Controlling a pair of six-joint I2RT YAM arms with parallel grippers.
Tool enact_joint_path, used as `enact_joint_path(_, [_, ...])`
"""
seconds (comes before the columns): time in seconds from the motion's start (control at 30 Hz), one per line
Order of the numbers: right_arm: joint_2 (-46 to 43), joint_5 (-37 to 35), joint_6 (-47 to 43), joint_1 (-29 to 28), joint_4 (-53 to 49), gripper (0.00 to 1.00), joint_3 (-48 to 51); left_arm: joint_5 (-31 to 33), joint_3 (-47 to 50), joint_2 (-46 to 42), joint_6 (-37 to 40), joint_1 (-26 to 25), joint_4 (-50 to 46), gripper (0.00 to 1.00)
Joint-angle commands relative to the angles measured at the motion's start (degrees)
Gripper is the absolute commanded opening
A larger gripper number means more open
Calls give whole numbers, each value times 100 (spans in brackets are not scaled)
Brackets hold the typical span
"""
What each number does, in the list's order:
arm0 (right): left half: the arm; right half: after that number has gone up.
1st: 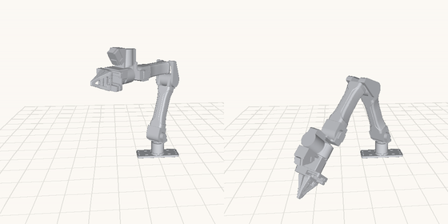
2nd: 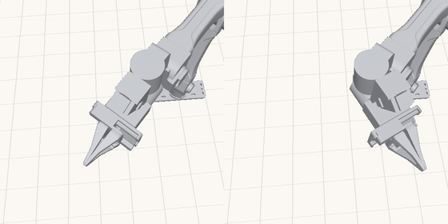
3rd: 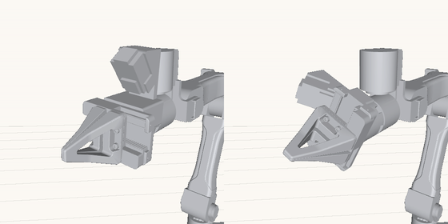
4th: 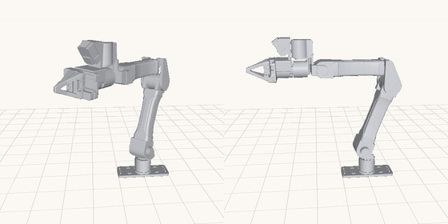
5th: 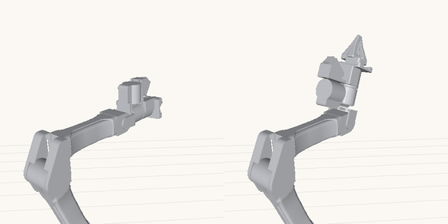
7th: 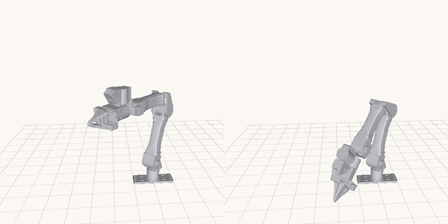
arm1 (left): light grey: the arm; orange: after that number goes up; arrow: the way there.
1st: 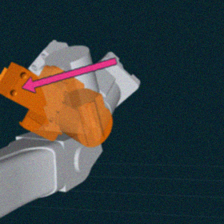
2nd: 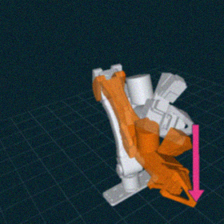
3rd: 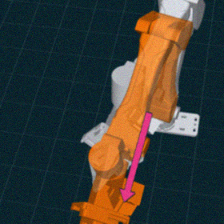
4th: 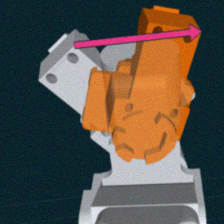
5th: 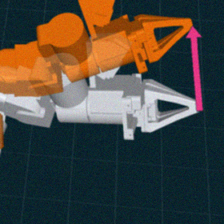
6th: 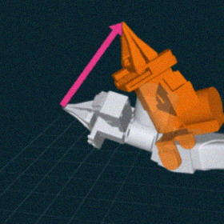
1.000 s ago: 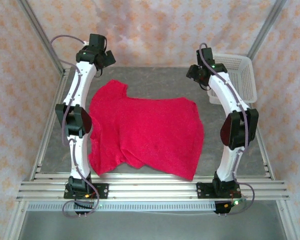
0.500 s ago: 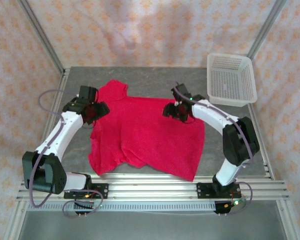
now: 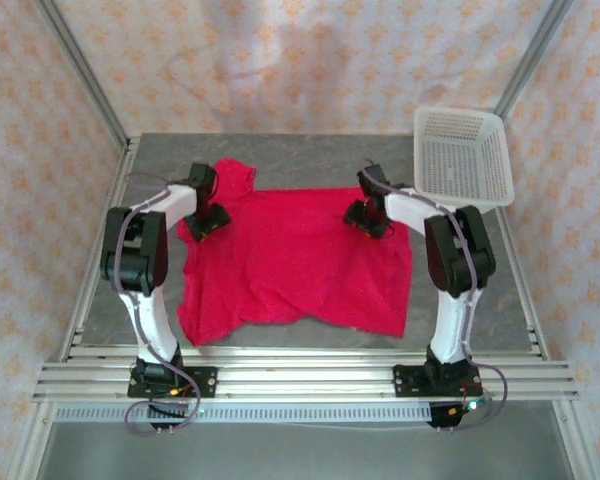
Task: Fold the inside-out t-shirt
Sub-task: Move the T-shirt to the center of the table.
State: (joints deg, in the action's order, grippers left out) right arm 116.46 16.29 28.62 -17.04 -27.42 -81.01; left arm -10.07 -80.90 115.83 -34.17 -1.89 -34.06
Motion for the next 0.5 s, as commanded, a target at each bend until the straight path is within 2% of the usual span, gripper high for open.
enact_joint_path(0.0, [895, -595, -211, 209, -507, 61, -1070, 96, -1228, 900, 171, 87, -245, 63])
enact_joint_path(0.1, [1375, -942, -437, 251, -1066, 61, -2241, 55, -2200, 1331, 233, 112, -436, 62])
enact_joint_path(0.2, [1324, -974, -639, 245, -1468, 61, -2778, 121, -2291, 817, 297, 106, -331, 65])
enact_joint_path(0.3, [669, -831, -755, 142, -1456, 61, -2394, 418, -1562, -332, 253, 100, -316, 65])
enact_joint_path(0.47, [-841, -634, -738, -368, -901, 62, -780, 1021, 673, -2680, 104, 95, -514, 65])
